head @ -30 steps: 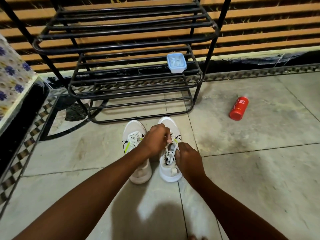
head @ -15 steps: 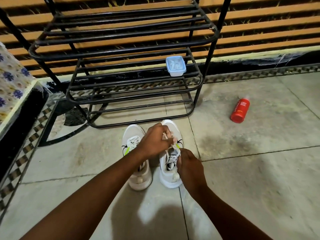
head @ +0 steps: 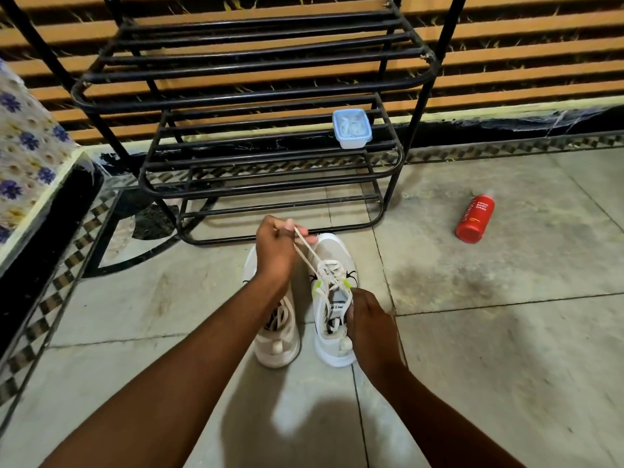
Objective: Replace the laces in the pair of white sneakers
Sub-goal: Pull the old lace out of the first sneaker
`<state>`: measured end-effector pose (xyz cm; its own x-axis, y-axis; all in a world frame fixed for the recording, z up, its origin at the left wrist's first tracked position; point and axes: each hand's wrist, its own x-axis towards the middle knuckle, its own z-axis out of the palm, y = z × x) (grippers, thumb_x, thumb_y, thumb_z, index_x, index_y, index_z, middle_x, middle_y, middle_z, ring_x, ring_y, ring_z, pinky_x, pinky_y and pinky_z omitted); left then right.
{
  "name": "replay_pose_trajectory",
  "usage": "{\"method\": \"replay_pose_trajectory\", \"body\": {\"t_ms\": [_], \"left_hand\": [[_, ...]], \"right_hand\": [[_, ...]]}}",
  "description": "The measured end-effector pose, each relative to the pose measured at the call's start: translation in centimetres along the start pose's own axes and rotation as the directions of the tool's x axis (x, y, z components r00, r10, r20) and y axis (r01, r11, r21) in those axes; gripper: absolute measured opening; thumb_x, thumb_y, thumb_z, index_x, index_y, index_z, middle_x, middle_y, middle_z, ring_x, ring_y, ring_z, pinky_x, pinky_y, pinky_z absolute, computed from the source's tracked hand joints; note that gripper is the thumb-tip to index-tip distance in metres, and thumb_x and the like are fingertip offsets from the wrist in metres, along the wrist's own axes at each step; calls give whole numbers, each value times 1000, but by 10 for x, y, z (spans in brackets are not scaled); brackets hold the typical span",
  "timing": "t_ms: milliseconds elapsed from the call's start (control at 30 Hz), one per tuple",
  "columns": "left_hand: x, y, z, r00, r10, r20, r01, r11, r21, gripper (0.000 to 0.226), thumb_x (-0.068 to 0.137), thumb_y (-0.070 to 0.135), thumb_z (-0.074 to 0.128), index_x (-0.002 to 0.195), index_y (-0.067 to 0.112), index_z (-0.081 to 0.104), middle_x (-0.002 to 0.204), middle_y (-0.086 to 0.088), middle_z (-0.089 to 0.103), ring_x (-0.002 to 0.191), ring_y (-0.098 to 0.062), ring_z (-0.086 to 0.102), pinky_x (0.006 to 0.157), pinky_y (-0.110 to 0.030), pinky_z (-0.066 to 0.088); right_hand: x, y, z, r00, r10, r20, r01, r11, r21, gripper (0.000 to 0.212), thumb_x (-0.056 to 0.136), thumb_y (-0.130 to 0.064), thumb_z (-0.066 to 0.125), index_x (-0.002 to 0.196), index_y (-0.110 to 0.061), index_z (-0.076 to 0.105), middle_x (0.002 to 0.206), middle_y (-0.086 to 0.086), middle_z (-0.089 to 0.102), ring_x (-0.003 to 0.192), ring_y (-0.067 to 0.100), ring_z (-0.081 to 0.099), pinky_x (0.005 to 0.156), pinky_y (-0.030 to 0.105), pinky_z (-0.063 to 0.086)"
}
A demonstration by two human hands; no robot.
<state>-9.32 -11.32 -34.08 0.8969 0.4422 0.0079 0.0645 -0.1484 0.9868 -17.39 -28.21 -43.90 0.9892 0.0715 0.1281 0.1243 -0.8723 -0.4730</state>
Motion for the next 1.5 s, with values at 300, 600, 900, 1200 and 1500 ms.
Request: {"method": "replay_pose_trajectory", "body": {"t_ms": [300, 600, 900, 1200, 1500], "left_hand": [[-10, -11, -11, 635, 137, 760, -734, 415, 538, 14, 93, 23, 67, 105, 31, 70, 107, 7, 38, 110, -11, 43, 82, -38, 25], [-37, -17, -2, 846, 314, 430, -528, 602, 598, 26, 80, 4, 54, 89, 29, 51, 94, 12, 57, 102, -16, 54, 102, -50, 33], [1, 3, -18, 1000, 1, -13, -3, 979, -202, 21, 108, 3, 33, 92, 15, 42, 72, -2, 53, 57, -16, 46, 54, -32, 42], [-16, -22, -9, 701, 51, 711, -601, 578, 552, 22, 90, 45, 75, 108, 33, 75, 103, 14, 58, 107, -18, 41, 85, -38, 29], [-43, -33, 4, 733, 234, 639, -616, 625, 478, 14, 89, 4, 62, 87, 18, 61, 94, -1, 53, 89, -24, 54, 78, -43, 49]], "right_hand": [[-1, 5, 2, 999, 30, -16, -29, 997, 68, 39, 86, -3, 65, 124, -7, 62, 119, 10, 65, 81, 37, 69, 63, 45, 56], [-1, 7, 6, 993, -95, -72, 99, 993, 61, 43, 80, 1, 74, 121, -1, 63, 117, 14, 67, 88, 33, 71, 61, 43, 60], [2, 3, 1, 999, -44, -20, 46, 996, 83, 32, 88, -3, 63, 120, -9, 61, 113, 8, 66, 85, 32, 68, 66, 44, 57], [3, -2, -2, 998, -9, -67, 17, 993, 116, 27, 88, 0, 65, 114, -5, 65, 103, 12, 68, 78, 35, 68, 61, 42, 56], [4, -8, -7, 989, 22, -145, 6, 981, 194, 48, 90, -29, 30, 110, -5, 67, 98, 12, 69, 80, 34, 67, 65, 39, 54]]}}
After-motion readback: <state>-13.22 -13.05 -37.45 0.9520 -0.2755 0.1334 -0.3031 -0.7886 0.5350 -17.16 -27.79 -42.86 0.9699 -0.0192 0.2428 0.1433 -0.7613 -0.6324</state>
